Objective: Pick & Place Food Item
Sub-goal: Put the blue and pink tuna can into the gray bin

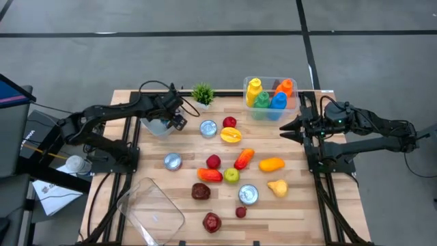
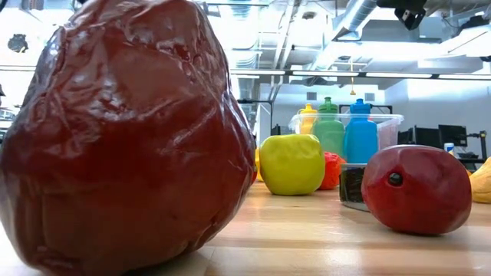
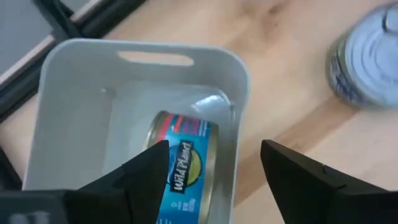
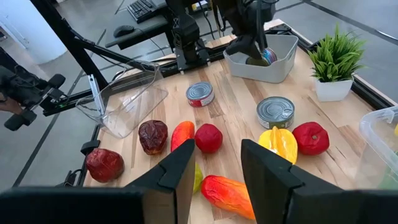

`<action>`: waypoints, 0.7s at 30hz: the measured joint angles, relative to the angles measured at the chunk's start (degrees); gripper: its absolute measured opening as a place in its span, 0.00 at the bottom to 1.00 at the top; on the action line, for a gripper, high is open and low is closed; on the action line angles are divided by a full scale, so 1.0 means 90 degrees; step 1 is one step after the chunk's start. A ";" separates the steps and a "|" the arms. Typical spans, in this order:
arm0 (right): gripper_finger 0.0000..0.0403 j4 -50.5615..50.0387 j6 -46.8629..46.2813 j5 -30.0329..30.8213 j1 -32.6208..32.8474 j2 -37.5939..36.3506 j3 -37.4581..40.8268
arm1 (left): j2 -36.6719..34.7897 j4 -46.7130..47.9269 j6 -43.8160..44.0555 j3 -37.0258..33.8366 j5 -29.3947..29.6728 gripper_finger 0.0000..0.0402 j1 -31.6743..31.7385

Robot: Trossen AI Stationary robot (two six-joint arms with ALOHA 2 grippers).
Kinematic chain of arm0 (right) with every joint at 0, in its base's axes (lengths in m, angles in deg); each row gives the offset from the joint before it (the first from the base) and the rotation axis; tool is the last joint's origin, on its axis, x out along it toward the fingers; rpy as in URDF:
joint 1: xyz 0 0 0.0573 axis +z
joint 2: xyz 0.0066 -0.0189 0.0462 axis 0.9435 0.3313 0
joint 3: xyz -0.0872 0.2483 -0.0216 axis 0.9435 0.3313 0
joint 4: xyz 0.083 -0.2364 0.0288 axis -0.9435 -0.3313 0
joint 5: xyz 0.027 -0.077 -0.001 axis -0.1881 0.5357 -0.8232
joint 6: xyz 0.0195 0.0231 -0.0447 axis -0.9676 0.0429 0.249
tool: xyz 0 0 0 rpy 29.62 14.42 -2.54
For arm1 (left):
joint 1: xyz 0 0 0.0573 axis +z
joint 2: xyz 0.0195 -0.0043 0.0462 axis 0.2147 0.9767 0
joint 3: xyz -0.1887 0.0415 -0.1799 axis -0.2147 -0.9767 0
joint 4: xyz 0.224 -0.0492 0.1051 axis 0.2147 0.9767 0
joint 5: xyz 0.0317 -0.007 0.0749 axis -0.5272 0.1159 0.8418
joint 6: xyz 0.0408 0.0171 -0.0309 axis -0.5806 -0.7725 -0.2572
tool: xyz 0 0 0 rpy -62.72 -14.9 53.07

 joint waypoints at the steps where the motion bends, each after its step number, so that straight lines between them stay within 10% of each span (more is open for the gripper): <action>1: 0.30 -0.0001 0.0000 0.0000 0.0000 0.0000 0.0001 | -0.0047 0.0013 -0.0077 -0.0034 -0.0073 0.63 0.0033; 21: 0.30 -0.0002 0.0117 0.0000 0.0000 0.0000 0.0001 | -0.0072 0.0014 -0.0857 -0.0075 -0.0219 0.86 0.0585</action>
